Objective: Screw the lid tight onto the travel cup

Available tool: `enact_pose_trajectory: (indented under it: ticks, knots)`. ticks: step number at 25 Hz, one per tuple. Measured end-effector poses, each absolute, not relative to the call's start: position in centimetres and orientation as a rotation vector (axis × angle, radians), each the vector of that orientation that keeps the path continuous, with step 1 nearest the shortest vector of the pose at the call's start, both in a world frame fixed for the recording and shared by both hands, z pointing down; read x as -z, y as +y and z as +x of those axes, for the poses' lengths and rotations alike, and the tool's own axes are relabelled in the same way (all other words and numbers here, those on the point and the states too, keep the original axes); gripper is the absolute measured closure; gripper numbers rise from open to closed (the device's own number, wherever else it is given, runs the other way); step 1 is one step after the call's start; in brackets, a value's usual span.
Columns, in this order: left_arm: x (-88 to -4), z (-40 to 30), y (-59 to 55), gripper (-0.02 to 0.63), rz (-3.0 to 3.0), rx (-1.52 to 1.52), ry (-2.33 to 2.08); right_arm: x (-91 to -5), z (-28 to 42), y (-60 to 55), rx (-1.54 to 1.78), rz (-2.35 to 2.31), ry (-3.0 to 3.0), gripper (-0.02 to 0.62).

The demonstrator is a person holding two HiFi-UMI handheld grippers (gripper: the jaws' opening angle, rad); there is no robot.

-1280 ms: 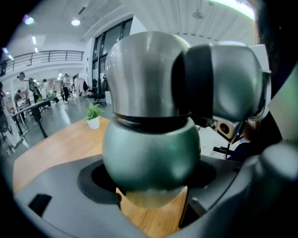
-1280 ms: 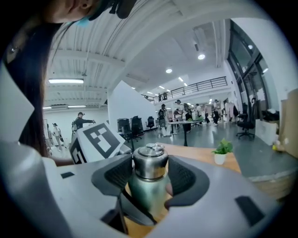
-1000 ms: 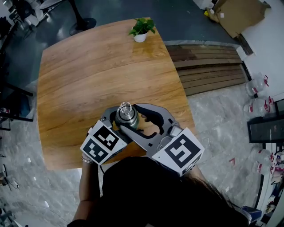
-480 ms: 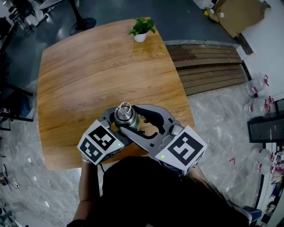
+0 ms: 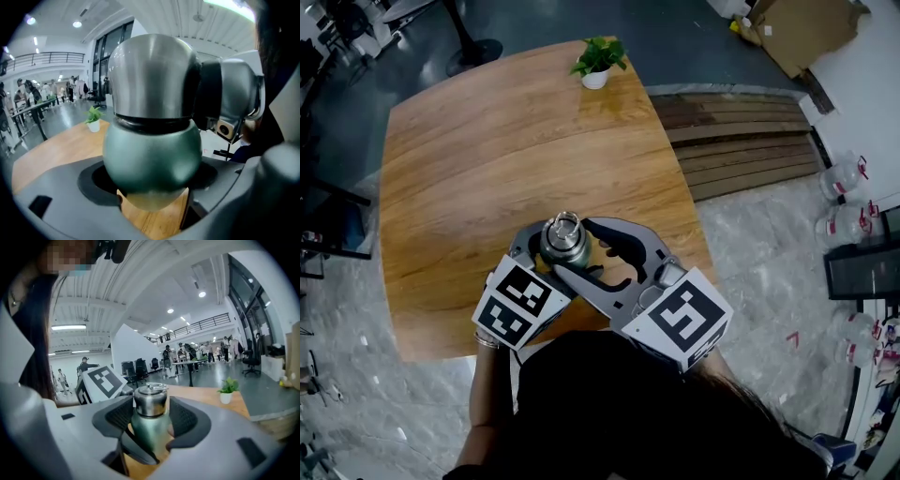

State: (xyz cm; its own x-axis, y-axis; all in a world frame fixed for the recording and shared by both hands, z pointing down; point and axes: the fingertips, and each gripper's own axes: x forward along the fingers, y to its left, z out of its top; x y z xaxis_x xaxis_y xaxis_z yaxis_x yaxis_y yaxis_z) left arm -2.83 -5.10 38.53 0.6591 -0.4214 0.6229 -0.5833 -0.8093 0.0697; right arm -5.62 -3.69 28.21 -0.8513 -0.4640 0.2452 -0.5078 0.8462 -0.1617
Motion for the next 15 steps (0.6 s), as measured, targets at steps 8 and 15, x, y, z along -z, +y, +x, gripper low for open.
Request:
enact_pose_trajectory:
  ticks: [8, 15]
  knots:
    - [-38.7, -3.7, -6.3, 0.222, 2.549, -0.961, -1.027, -28.8, -5.4, -4.2, -0.241, 0.874, -2.748, 0.364]
    - [-37.7, -2.3, -4.0, 0.222, 2.665, -0.816, -0.691, -27.8, -5.4, -2.7, -0.385, 0.606, -2.885, 0.364]
